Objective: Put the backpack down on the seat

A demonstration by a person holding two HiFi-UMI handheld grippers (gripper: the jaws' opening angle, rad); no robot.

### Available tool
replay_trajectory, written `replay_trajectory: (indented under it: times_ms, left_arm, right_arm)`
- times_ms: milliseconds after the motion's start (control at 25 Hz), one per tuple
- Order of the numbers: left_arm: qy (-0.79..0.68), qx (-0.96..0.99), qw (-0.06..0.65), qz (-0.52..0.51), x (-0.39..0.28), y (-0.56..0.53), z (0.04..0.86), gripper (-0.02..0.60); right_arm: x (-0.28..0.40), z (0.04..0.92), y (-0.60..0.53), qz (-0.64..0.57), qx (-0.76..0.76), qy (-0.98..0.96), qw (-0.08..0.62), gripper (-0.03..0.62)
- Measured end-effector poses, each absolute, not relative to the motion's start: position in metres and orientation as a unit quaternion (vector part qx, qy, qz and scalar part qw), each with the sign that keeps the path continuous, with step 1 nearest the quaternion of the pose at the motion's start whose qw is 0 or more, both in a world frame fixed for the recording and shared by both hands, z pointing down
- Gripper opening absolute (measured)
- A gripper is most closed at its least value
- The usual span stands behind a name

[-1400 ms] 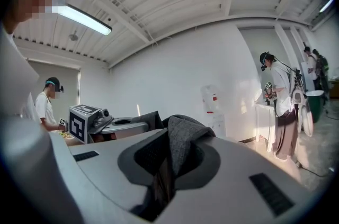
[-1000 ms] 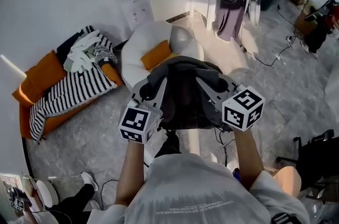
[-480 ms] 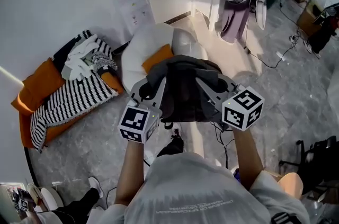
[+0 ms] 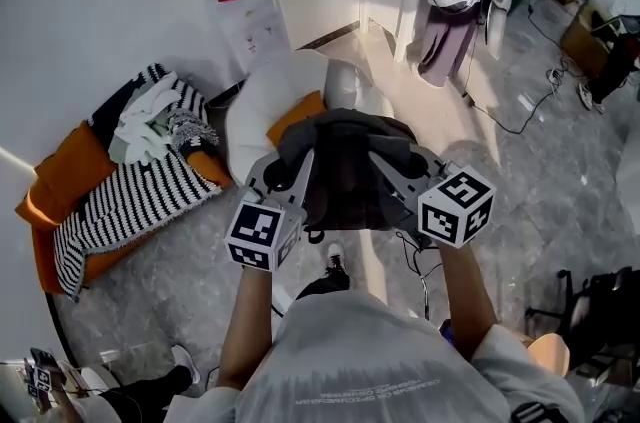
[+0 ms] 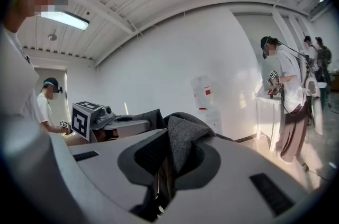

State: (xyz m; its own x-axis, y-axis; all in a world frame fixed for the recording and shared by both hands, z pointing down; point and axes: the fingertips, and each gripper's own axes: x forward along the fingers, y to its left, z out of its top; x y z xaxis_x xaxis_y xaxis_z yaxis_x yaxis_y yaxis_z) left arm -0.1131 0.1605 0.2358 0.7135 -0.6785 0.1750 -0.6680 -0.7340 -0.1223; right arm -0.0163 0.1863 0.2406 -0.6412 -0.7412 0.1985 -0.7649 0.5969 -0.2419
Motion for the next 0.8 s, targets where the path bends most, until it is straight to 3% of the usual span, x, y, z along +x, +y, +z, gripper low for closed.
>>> replay_trajectory:
  times_ms: [800]
  left_arm:
    - [0.337, -0.936, -0.013, -0.104, -0.129, 0.039, 0.252, 0.044]
  right_arm:
    - [-0.032, 0.254, 0.066, 0.181, 0.442, -0.877, 0.045, 0.032]
